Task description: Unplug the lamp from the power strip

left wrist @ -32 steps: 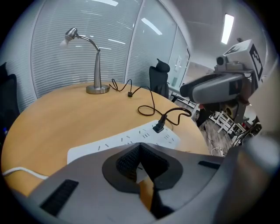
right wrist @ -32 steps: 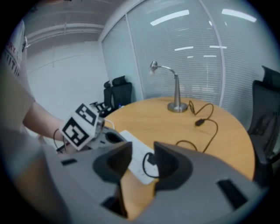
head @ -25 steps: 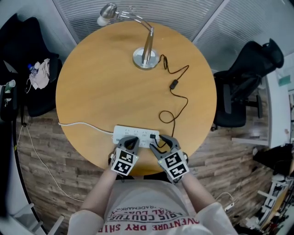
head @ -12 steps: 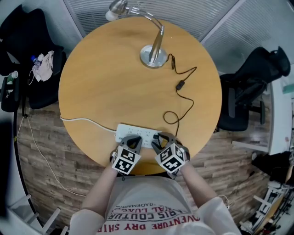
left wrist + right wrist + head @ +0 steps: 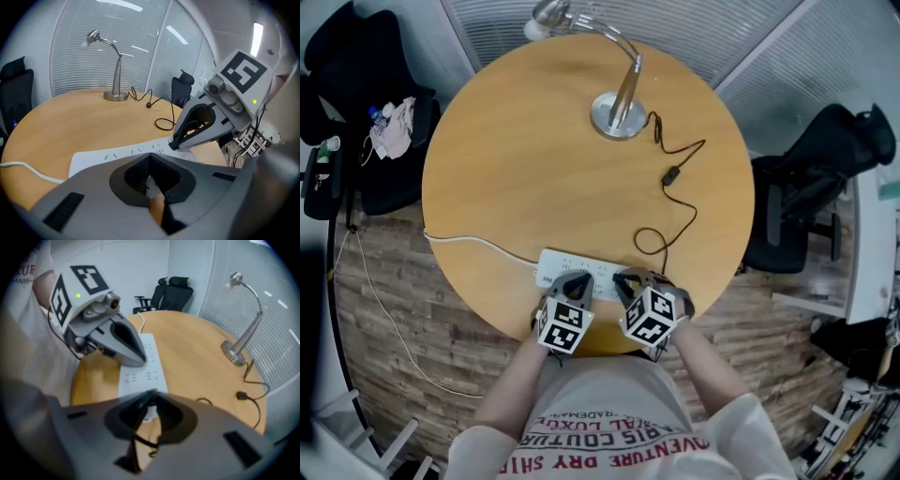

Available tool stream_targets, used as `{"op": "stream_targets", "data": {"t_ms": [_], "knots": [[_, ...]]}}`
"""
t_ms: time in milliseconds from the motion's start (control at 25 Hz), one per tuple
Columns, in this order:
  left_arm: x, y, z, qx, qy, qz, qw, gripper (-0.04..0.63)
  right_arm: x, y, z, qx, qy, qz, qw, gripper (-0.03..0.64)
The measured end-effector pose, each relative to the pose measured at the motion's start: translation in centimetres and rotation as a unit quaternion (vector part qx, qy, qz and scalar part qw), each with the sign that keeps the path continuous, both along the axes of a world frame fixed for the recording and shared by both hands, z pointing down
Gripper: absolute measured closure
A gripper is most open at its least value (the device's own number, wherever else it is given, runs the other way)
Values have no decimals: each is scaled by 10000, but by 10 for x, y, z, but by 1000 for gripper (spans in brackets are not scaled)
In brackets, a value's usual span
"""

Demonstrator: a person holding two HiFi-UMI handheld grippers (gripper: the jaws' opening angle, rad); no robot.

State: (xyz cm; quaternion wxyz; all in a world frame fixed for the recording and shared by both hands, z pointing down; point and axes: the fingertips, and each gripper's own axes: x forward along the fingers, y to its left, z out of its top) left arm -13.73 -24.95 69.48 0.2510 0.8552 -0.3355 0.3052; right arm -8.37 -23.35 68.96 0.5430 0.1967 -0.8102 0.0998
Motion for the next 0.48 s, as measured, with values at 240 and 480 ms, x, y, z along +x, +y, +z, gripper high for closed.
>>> {"op": "stream_targets", "data": {"t_ms": [240, 480], "knots": [[2, -6, 1, -431, 142, -91, 9989, 572, 1, 1, -1, 77, 26, -26, 10000, 543], [3, -11, -1, -635, 224, -295, 9973, 574, 1, 2, -2, 151, 145, -16, 9998, 545]]}}
